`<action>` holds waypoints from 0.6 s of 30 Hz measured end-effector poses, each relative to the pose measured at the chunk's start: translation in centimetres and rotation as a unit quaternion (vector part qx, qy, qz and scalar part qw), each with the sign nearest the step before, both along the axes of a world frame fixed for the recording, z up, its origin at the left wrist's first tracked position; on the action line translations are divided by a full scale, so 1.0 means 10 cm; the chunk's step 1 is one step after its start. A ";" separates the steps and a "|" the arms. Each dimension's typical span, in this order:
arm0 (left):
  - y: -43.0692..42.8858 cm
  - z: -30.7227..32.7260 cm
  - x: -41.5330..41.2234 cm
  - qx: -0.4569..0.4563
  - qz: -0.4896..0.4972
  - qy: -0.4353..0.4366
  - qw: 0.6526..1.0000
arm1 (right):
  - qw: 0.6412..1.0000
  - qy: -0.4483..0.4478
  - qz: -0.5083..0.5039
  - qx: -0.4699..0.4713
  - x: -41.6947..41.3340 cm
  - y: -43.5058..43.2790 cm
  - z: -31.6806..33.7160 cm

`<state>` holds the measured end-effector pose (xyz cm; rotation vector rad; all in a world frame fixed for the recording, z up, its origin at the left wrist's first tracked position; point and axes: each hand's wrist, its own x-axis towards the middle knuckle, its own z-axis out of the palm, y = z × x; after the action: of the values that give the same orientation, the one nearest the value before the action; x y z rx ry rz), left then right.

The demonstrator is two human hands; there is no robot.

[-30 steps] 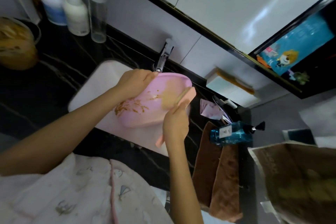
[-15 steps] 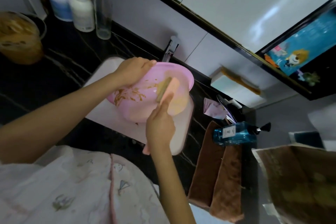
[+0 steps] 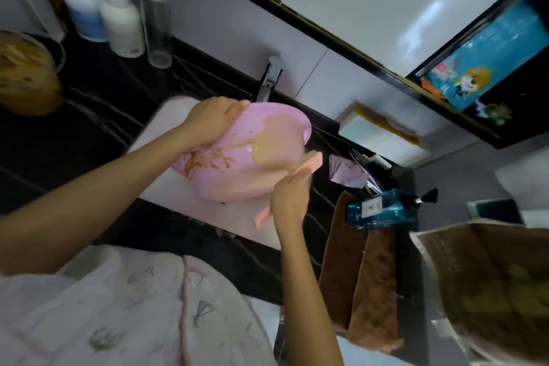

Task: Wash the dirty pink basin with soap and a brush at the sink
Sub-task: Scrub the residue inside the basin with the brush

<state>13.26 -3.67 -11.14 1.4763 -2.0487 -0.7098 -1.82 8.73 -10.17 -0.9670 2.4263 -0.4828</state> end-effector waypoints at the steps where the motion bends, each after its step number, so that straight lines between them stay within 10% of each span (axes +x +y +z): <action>1: 0.00 0.01 0.01 0.000 0.003 -0.002 1.000 | 0.999 0.028 0.032 -0.007 0.10 0.06 0.01; 6: -0.01 0.06 -0.01 0.019 -0.022 -0.001 1.000 | 0.957 0.107 0.270 -0.001 0.58 0.19 0.12; 18: 0.37 -0.50 0.66 -0.022 -0.002 0.057 0.998 | 0.965 0.125 0.230 0.021 -0.05 -0.13 0.39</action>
<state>19.89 0.04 -16.10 1.3754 -1.9704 -0.7281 -2.30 7.44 -6.25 -1.5980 2.2968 -0.1486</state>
